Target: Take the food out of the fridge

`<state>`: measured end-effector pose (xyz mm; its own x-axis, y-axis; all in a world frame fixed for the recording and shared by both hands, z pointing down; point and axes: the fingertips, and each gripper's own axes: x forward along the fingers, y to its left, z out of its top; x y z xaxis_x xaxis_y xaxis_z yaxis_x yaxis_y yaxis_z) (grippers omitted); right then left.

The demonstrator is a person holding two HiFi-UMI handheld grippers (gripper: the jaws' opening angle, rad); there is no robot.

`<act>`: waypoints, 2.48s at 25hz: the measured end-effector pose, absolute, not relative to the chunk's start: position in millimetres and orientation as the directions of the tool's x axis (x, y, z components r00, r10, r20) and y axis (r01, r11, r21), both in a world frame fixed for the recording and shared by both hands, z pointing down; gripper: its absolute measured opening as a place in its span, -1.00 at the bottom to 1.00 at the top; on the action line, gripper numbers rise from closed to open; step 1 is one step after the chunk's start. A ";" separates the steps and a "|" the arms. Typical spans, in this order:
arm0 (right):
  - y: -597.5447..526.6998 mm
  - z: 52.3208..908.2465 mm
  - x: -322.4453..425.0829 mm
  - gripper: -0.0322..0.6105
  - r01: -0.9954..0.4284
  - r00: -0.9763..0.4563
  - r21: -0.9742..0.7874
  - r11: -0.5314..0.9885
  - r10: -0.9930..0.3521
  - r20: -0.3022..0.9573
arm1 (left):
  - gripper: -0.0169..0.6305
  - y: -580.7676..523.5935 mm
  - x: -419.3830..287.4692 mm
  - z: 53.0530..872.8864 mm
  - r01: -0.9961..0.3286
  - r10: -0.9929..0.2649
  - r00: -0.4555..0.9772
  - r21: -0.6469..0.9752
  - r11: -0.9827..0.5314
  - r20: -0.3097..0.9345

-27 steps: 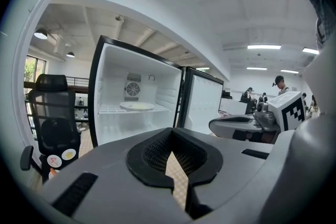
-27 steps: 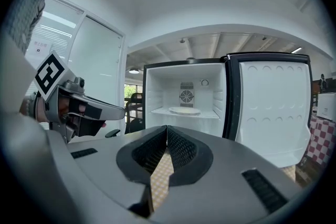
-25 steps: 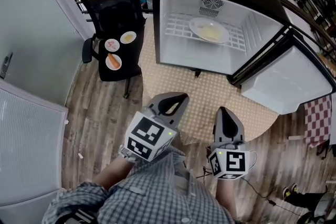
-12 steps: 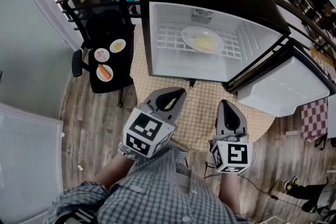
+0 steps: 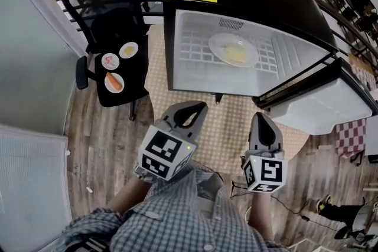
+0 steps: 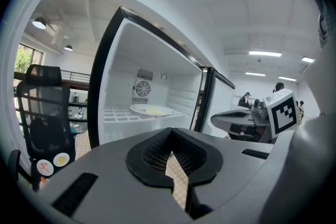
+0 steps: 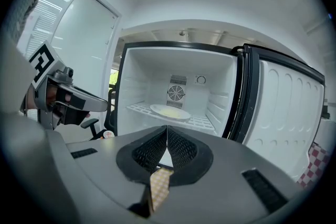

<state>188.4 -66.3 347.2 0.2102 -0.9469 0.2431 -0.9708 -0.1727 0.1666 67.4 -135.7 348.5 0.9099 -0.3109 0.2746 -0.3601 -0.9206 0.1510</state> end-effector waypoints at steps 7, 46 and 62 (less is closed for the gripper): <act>-82.6 349.3 205.0 -0.87 -0.954 0.227 0.251 -0.164 -0.941 0.252 | -0.95 -143.7 73.6 355.3 -0.370 -0.316 0.907 0.169 -0.914 0.277; -221.0 392.9 206.2 -0.68 -0.351 0.041 0.865 0.358 -0.917 0.396 | -0.95 -161.8 96.7 365.9 -0.623 -0.551 0.778 0.251 -0.741 0.302; -227.7 397.1 207.7 -0.83 -0.237 0.077 0.913 0.331 -0.931 0.357 | -0.95 -180.6 117.0 381.2 -0.559 -0.515 0.822 0.524 -0.643 0.245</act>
